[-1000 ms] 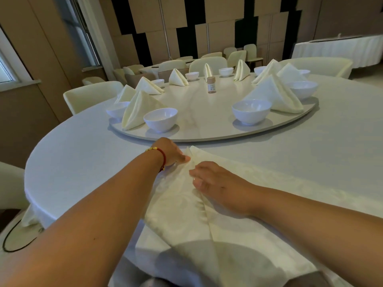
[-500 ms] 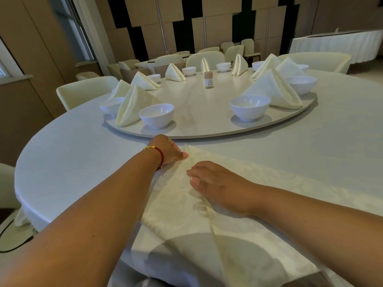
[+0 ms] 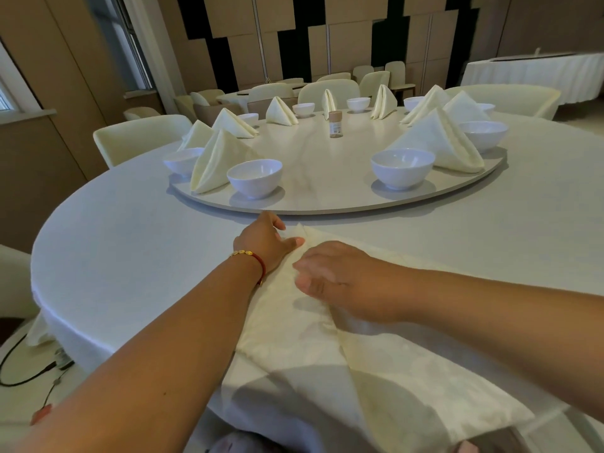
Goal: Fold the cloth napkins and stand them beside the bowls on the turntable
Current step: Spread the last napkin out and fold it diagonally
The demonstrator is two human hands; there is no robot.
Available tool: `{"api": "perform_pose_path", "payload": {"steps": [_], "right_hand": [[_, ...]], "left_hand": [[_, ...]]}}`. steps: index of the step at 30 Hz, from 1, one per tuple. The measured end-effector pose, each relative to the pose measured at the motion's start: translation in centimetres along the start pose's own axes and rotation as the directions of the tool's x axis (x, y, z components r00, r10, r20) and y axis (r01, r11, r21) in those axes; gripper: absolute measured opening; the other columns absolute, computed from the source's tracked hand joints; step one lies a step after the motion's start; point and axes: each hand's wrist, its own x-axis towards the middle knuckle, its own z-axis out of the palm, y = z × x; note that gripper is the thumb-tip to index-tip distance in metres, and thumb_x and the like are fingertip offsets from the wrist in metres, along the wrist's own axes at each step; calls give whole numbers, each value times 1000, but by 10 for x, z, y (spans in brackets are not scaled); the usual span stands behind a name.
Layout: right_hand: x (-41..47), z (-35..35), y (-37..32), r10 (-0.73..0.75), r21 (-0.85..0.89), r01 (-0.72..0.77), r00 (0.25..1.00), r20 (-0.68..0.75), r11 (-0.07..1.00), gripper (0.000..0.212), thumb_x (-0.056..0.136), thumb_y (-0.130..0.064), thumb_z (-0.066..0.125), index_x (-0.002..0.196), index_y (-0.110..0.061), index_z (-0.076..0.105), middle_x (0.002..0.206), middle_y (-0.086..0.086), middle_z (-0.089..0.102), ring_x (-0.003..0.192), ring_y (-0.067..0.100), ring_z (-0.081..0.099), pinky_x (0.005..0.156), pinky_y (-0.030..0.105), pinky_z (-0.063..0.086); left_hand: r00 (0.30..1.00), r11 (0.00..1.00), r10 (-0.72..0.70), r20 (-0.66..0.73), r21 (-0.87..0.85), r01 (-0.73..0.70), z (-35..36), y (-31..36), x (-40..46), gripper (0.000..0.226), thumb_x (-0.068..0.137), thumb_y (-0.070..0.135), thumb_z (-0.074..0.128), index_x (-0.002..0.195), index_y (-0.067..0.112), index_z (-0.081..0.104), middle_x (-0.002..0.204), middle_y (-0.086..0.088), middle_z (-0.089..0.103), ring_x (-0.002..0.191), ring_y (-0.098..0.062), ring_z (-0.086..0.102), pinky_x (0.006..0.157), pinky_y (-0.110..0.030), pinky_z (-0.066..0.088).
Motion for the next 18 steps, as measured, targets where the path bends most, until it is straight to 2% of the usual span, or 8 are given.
{"api": "perform_pose_path", "payload": {"steps": [2,4,6,7,10,14,18], "right_hand": [[2,-1,-8,-166,-120,167,986,15,979,83,86,-70,11,102,-8,64,105,4,62,105,19,48,96,36,36],[1,7,-11,-230,-101,242,966,122,965,86,85,-69,12,120,-9,61,124,7,59,121,18,45,104,34,33],[-3,16,-9,-258,-64,277,942,215,959,80,85,-66,15,146,-20,40,153,-1,36,143,11,22,118,32,16],[-6,19,-9,-275,-72,302,926,257,951,74,88,-66,15,150,-29,28,159,-7,23,147,8,9,120,34,7],[-24,19,-13,-317,-155,392,877,361,907,69,88,-72,4,150,-44,12,161,-14,2,147,8,-10,119,40,-9],[-48,18,-23,-366,-156,453,845,390,878,75,81,-67,5,151,-42,18,161,-17,0,146,6,-16,117,38,-14],[-52,16,-23,-356,-173,449,847,396,876,69,88,-70,11,151,-41,17,161,-16,1,146,6,-15,118,41,-11]], "left_hand": [[1000,1000,8,4,4,-8,0,-1,1,31,78,47,71,85,25,50,80,9,55,86,-20,58,87,-41,48],[1000,1000,13,13,-2,-13,0,-1,2,31,79,46,71,74,24,51,78,7,58,82,-19,58,85,-42,50],[1000,1000,18,15,-7,-18,0,-1,3,31,79,45,71,72,23,51,77,6,59,80,-19,57,83,-41,50],[1000,1000,17,11,-11,-17,0,-1,3,31,79,45,71,72,23,51,76,6,60,80,-18,57,82,-40,50],[1000,999,18,-1,-31,-18,0,-3,2,30,79,45,72,72,23,52,76,7,59,80,-17,57,77,-36,50],[995,995,88,-54,-51,-91,1,0,0,25,78,39,74,75,21,56,71,10,50,67,-7,45,58,-24,35],[980,981,193,-42,20,-193,-1,8,-7,13,84,32,70,77,23,64,70,12,52,71,-8,46,59,-19,34]]}}
